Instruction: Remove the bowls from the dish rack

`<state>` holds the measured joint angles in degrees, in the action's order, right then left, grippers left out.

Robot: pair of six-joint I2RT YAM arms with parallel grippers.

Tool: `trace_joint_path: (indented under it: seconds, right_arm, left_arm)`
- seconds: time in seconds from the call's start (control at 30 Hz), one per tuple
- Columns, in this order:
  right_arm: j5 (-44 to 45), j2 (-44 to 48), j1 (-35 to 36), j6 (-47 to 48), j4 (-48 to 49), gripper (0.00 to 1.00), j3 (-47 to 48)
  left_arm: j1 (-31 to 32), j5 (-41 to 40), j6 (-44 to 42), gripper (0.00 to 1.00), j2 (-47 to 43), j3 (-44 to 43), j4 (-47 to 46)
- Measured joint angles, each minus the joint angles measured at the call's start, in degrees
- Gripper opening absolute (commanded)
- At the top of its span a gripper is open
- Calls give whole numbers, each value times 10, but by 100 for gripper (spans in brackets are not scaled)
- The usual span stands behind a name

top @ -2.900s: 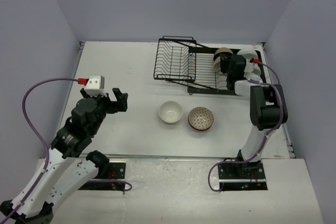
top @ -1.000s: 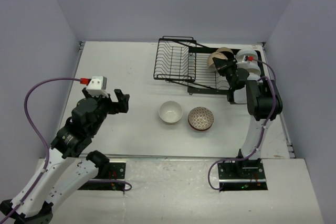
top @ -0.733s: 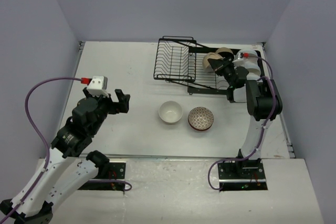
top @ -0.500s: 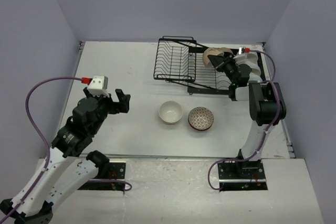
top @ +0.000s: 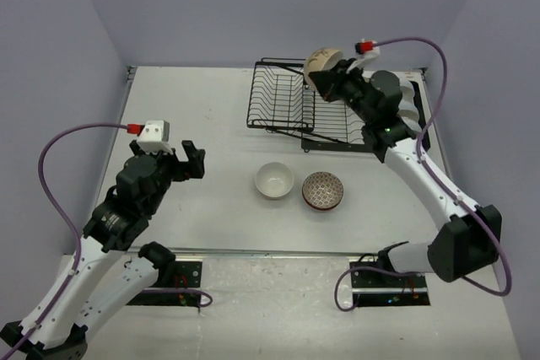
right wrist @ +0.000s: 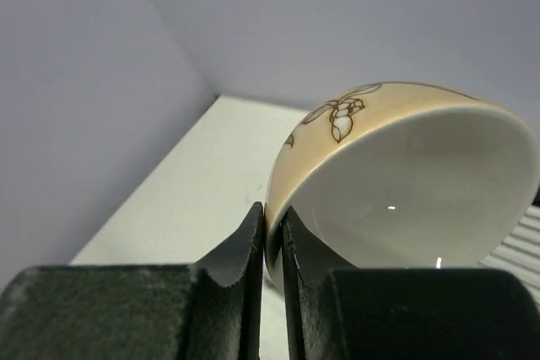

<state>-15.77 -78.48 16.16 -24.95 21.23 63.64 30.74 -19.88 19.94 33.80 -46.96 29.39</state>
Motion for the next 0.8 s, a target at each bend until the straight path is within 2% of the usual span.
trace_joint_path:
  seconds: [0.07,0.2,0.27,0.4,0.6,0.8]
  right_arm:
    - [46,19,83,52,-134,0,66]
    - [128,19,203,97,-349,0,169]
    - [188,-4,259,106,-468,0,229]
    - [289,-88,353,111,-629,0,309]
    - [327,-217,436,110,-716,0,312]
    - [333,-257,456,106,-735,0,292]
  left_arm:
    - [-3,-14,0,100,0,0,1]
    - [-7,-49,6,100,-2,0,7]
    - [-10,-66,10,100,-9,0,13]
    - [-13,-95,21,100,-29,0,21]
    - [-14,-124,34,100,-51,0,30]
    - [-14,-133,35,100,-52,0,30]
